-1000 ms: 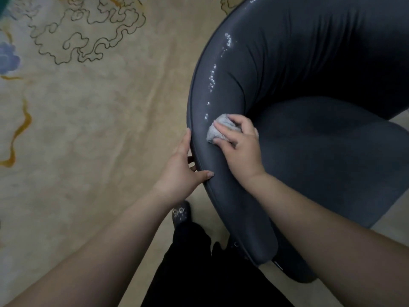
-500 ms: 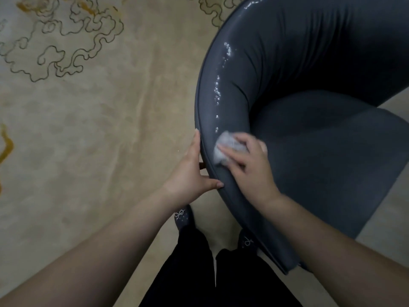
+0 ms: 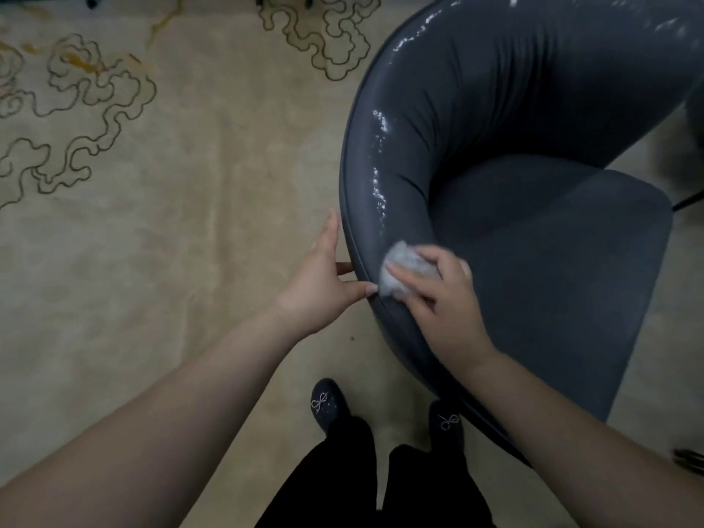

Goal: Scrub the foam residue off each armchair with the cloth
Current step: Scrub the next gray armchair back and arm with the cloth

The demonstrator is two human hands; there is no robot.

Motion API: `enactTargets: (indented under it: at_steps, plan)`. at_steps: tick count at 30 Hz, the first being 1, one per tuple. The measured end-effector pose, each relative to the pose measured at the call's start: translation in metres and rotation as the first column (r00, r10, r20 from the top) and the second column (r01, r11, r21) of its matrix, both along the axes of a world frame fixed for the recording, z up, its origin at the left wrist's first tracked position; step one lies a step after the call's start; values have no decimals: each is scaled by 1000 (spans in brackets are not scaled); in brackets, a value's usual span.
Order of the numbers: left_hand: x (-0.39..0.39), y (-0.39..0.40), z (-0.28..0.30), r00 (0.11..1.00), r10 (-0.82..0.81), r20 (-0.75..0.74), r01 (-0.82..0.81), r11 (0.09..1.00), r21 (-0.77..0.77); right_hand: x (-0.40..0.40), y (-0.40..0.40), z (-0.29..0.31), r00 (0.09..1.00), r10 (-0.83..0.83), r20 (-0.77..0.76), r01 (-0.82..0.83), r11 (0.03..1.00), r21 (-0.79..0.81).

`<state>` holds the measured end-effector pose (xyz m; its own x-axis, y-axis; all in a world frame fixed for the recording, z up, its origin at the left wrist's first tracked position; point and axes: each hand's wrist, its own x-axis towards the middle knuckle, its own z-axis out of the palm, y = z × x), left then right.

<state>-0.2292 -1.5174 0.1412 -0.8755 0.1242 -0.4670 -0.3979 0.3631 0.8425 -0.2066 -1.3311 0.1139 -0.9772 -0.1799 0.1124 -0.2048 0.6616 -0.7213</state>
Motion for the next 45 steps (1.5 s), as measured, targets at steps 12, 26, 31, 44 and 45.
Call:
enactTargets:
  at_steps: [12, 26, 31, 44, 45]
  plan:
    - [-30, -6, -1, 999, -33, 22, 31, 997, 76, -45, -34, 4, 978, -208, 21, 209, 976, -61]
    - [-83, -24, -1, 985, -156, 76, 156, 988, 4, -88, -38, -1, 975, -218, 34, 221, 968, -117]
    - [-98, -24, -3, 981, -174, 90, 174, 985, -1, -98, -41, 0, 980, -198, 30, 200, 975, -98]
    - [-124, -22, 1, 984, -143, 104, 148, 988, -40, -142, -42, 1, 988, -151, -19, 148, 983, -104]
    - [-125, -21, 2, 984, -148, 100, 153, 987, -49, -163, -47, 3, 985, -168, -33, 165, 983, -82]
